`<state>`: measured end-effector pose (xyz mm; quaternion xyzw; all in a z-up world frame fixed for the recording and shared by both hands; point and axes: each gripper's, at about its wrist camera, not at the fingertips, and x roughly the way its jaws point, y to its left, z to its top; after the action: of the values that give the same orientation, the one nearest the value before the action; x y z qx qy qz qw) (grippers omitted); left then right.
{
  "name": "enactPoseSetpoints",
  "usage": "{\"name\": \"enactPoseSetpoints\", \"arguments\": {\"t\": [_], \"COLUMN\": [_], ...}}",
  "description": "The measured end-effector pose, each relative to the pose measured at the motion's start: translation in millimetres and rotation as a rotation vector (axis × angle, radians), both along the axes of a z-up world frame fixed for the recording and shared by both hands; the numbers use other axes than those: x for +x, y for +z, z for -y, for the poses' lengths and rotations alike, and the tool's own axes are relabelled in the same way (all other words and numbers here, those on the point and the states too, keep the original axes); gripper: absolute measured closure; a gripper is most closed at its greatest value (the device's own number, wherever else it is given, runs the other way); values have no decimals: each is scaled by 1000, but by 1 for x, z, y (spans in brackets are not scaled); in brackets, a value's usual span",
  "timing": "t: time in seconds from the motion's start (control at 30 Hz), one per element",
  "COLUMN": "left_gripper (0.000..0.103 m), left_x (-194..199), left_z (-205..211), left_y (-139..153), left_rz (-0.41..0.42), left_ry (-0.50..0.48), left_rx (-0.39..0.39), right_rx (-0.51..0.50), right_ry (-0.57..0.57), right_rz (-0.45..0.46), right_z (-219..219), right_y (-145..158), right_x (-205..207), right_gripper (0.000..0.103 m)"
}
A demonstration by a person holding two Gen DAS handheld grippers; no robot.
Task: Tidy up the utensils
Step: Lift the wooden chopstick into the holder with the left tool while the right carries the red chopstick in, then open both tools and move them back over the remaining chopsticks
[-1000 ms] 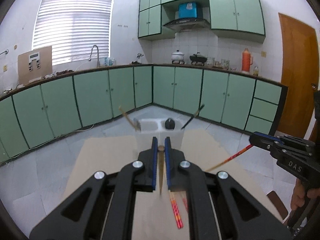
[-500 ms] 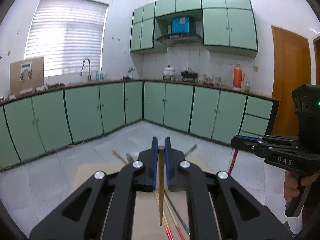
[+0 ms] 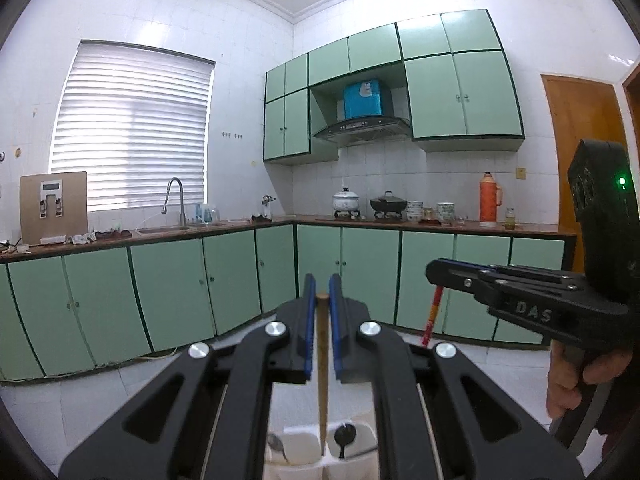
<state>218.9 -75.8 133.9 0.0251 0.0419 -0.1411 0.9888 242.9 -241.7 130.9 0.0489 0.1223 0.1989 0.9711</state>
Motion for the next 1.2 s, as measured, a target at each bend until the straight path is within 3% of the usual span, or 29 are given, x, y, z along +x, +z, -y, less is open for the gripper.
{"name": "enactPoseSetpoints", "arguments": {"t": [0.2, 0.4, 0.47, 0.5, 0.53, 0.57, 0.6, 0.67, 0.83, 0.87, 1.0, 1.2], "left_gripper": [97, 96, 92, 79, 63, 56, 52, 48, 17, 15, 12, 12], "left_x": [52, 89, 98, 100, 100, 99, 97, 88, 53, 42, 6, -50], "left_z": [11, 0, -7, -10, -15, -20, -25, -35, -53, -58, -68, -74], "left_y": [-34, -75, -89, -95, -101, -106, -108, -111, -110, -111, -119, -164], "left_rz": [-53, -164, -209, -226, -238, -245, -247, -246, -195, -178, -153, -155], "left_ry": [44, 99, 110, 114, 120, 127, 129, 128, 146, 152, 159, 212], "left_rx": [35, 35, 36, 36, 33, 26, 13, 0, -30, -43, -77, -61], "right_rx": [-16, -29, -49, -59, -64, -66, -64, -52, -25, -18, 14, 3], "right_ry": [-31, -32, -30, -24, -26, -29, -29, -45, -112, -131, -200, -244], "right_rz": [-24, -119, -149, -172, -185, -191, -197, -196, -153, -142, -108, -101], "right_z": [-9, -14, -17, -17, -16, -16, -14, -7, 13, 18, 32, 26], "right_y": [-38, -83, -95, -102, -107, -110, -112, -115, -111, -110, -119, -155], "right_x": [53, 71, 73, 74, 73, 73, 72, 64, 36, 29, -9, -65], "right_gripper": [97, 97, 97, 97, 91, 79, 62, 50, 20, 12, 6, 6]}}
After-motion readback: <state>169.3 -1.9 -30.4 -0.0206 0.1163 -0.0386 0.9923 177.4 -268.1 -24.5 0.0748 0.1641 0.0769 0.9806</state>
